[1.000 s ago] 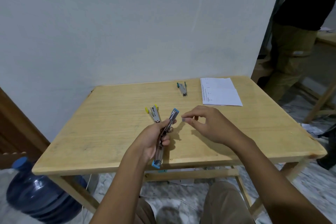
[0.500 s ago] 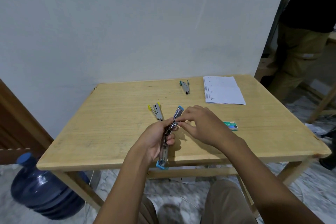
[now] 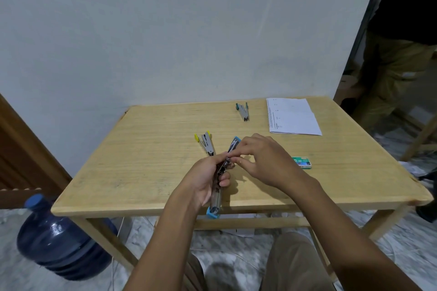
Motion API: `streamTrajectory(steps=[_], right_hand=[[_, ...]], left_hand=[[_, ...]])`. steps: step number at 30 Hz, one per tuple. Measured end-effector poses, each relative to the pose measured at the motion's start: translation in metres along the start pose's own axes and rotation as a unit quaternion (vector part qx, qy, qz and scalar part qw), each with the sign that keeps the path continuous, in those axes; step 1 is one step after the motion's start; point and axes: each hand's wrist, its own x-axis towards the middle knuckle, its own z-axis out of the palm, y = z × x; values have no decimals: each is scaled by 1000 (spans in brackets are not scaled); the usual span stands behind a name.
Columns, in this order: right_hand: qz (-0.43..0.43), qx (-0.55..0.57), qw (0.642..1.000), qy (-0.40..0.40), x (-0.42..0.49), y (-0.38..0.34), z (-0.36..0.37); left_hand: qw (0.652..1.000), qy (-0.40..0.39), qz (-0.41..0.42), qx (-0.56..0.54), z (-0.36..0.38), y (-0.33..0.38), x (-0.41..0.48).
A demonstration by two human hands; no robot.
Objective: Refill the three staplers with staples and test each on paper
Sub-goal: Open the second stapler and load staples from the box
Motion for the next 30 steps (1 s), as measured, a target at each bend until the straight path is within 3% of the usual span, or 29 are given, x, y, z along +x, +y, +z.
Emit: streamTrajectory(steps=[12, 23, 30], right_hand=[[99, 28, 993, 52, 2, -3, 3], [86, 54, 991, 90, -8, 0, 19], [25, 57, 998, -29, -17, 8, 16]], left_hand=[[1000, 4, -1, -2, 5, 1, -7], [999, -7, -9, -41, 5, -4, -7], [999, 3, -5, -32, 5, -5, -6]])
